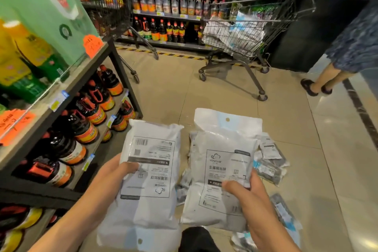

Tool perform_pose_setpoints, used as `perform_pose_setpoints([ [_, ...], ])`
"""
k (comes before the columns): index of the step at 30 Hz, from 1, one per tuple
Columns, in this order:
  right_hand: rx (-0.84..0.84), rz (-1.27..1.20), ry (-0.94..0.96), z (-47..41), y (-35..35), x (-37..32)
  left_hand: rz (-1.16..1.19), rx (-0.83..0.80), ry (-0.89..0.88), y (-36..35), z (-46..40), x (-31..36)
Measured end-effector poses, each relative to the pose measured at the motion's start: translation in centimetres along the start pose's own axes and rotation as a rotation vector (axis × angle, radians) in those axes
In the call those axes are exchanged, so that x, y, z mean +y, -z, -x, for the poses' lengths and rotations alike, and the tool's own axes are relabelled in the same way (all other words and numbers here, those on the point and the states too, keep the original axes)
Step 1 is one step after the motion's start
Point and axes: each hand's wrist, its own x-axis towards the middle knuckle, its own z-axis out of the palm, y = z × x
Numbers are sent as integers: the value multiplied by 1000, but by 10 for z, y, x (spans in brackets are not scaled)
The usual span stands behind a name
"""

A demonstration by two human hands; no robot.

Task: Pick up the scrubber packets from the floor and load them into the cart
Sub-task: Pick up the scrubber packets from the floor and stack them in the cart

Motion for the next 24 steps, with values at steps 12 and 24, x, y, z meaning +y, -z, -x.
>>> perform_pose_setpoints([
  [12, -7, 7, 44, -112, -14, -90, -36, -47, -77, -36, -105, 85],
  [24, 92, 5, 20, -242, -117, -165, -23, -161, -21, -3, -296, 165],
])
